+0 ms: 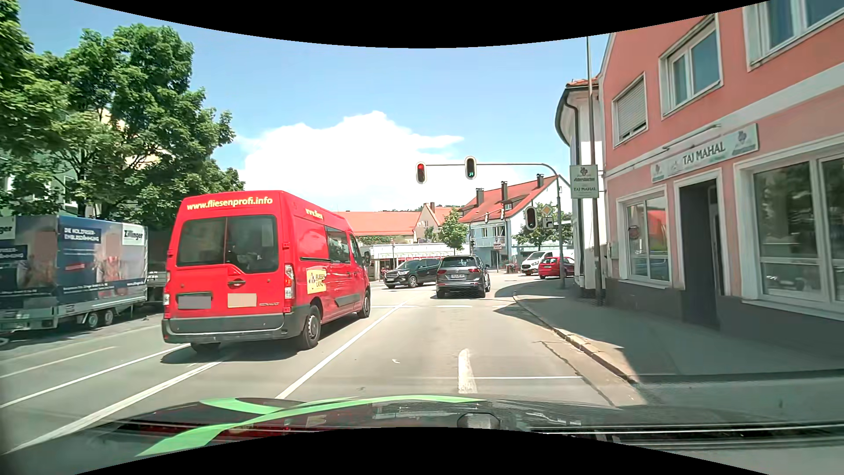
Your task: Follow the waypoints while adhering to traffic rules and regulations
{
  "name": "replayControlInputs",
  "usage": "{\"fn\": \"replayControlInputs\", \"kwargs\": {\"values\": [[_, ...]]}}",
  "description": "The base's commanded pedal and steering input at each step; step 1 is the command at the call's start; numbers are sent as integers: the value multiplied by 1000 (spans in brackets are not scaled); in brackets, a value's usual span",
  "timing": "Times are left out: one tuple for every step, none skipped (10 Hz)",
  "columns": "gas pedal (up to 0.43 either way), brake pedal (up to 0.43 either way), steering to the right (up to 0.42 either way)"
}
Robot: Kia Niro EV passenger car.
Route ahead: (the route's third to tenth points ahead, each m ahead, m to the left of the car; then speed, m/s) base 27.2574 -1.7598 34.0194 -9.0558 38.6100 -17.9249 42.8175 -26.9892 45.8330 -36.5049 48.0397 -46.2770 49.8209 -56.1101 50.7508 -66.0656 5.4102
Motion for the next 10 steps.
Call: {"fn": "replayControlInputs", "kwargs": {"values": [[157, 0, -8], [138, 0, -8], [130, 0, -8], [110, 0, -5], [110, 0, -3], [110, 0, -1], [110, 0, 2], [118, 0, 8], [118, 0, 17], [118, 0, 21]]}}
